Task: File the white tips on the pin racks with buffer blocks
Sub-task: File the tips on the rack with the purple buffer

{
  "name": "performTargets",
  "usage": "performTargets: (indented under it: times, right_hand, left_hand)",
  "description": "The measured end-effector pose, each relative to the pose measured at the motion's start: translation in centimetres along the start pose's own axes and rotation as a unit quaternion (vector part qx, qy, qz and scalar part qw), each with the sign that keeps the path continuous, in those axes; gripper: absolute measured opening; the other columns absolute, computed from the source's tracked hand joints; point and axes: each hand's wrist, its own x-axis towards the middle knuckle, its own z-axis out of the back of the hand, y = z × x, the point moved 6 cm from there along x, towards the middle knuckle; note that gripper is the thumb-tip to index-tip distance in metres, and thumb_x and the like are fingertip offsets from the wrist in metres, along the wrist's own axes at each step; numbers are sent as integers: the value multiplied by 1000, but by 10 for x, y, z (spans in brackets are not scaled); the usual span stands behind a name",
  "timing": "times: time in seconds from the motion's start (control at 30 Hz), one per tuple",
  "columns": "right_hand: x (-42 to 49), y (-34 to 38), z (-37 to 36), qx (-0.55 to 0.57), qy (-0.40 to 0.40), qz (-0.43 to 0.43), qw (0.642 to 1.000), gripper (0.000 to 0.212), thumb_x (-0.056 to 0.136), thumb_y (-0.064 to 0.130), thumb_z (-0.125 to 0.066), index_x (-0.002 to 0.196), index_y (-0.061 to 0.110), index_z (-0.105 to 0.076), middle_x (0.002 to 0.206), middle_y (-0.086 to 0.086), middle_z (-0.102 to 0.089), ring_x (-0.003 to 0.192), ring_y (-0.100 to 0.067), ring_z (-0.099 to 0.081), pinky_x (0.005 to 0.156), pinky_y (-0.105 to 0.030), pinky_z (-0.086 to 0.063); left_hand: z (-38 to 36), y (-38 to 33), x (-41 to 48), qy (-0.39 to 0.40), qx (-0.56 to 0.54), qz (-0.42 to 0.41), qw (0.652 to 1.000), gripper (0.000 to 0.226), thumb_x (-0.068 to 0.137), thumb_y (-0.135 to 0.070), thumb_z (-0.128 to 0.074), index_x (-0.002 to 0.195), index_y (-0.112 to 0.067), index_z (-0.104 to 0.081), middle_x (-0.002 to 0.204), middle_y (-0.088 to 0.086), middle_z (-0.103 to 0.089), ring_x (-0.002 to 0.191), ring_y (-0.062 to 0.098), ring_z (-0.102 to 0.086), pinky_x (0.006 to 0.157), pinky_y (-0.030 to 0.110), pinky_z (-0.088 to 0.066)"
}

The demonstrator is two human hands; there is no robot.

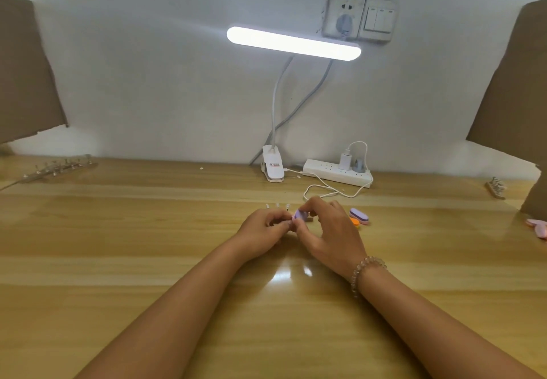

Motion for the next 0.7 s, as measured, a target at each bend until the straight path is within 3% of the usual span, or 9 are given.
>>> performTargets:
  times: [0.1, 0.27, 0.4, 0.53, 0.7]
  right_hand:
    - [2, -1, -2, 19, -9, -8, 1000, 11, 86, 33, -65, 90, 27, -57, 86, 17, -59, 87, -5, -52, 69, -25, -45]
    - [2, -7, -4, 57, 0, -28, 998, 11, 88, 32, -66, 92, 25, -58, 89, 20, -61, 90, -3, -54, 76, -27, -45]
    - [1, -2, -3, 75, 6, -7, 997, 12, 86, 30, -70, 91, 26, -60, 87, 22, -62, 92, -3, -57, 77, -28, -49]
    - [2, -7, 0, 83, -1, -34, 996, 15, 84, 30, -71, 94, 27, -60, 90, 19, -63, 94, -4, -59, 80, -34, -51]
    - [0, 4, 0, 73, -4, 4, 997, 22, 80, 27, -76, 95, 30, -59, 91, 24, -61, 93, -4, -58, 78, -29, -50]
  left_hand:
    - [0, -5, -1, 6, -7, -13, 1000, 30, 100, -17, -53, 78, -35, -62, 69, -28, -62, 66, -12, -53, 65, 21, -40]
    - [1, 0, -1, 4, -3, -16, 1000, 25, 103, -21, -48, 85, -30, -62, 85, -11, -63, 73, 0, -53, 72, 27, -42]
    - [4, 1, -1, -7, -16, -21, 1000, 24, 103, -18, -48, 87, -29, -61, 81, -13, -60, 68, -1, -53, 76, 33, -45]
    - [0, 1, -2, 10, 11, -26, 1000, 25, 103, -21, -50, 87, -36, -62, 84, -16, -65, 81, 8, -61, 81, 41, -51]
    - [1, 5, -2, 2, -4, -24, 1000, 27, 101, -22, -50, 86, -40, -62, 72, -27, -58, 70, 1, -54, 78, 42, -51]
